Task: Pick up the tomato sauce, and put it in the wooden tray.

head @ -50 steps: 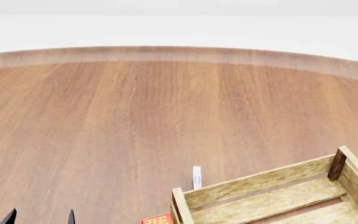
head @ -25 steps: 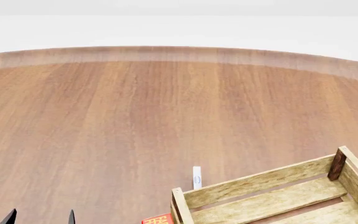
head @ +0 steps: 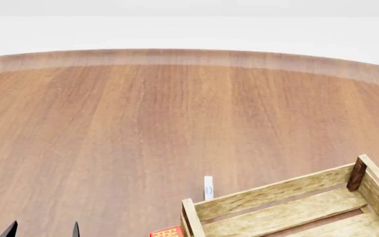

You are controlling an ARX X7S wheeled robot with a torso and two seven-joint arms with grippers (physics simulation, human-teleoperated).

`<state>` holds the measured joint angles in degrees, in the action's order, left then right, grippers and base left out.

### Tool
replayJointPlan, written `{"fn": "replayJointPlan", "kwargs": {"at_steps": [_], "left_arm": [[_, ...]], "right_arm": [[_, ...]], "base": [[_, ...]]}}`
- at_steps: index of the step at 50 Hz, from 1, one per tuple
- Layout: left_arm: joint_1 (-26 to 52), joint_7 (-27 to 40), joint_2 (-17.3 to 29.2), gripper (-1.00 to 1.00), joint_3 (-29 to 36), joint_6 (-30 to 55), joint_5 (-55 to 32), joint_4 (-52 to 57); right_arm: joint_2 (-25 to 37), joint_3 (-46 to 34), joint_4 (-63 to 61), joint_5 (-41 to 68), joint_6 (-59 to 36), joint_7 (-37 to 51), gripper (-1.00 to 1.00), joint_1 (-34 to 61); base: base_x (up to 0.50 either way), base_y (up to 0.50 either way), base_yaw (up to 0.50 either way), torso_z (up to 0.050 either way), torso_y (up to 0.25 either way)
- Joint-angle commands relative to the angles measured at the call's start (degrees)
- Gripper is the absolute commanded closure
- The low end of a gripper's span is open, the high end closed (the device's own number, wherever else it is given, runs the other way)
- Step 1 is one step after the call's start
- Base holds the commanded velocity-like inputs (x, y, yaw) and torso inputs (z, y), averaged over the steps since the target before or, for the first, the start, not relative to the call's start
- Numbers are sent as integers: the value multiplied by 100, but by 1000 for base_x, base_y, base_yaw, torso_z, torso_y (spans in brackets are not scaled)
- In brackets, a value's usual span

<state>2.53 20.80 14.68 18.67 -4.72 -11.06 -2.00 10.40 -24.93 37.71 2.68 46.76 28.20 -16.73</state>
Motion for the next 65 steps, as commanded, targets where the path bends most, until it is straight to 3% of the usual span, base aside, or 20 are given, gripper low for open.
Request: {"fn": "replayJointPlan", "kwargs": {"at_steps": [1, 33, 35, 41, 49, 65], "left_arm": [[16, 12, 14, -100, 25, -32, -8, -41], [66, 42, 45, -100, 86, -96, -46, -133], [88, 29, 40, -100, 88, -135, -49, -197], [95, 34, 44, -100, 92, -156, -64, -223], [94, 39, 50, -100, 108, -201, -67, -261], [76, 86, 76, -100, 145, -158, -75, -187]], "right_arm": [[-1, -26, 133, 0, -17, -6, 100, 49], [362, 331, -1474, -1797, 1107, 1401, 100, -989], [368, 437, -1521, -2223, 1282, 1736, 100, -1046], [1035, -488, -1898, -3082, 1309, 3447, 100, -926], [1455, -1042, -2282, -3785, 1255, 4652, 100, -863], [1771, -1085, -3104, -4473, 1040, 5476, 100, -974]], "base": [[0, 0, 0, 0, 0], [0, 0, 0, 0, 0], [0, 0, 0, 0, 0], [0, 0, 0, 0, 0], [0, 0, 0, 0, 0], [0, 0, 0, 0, 0]]}}
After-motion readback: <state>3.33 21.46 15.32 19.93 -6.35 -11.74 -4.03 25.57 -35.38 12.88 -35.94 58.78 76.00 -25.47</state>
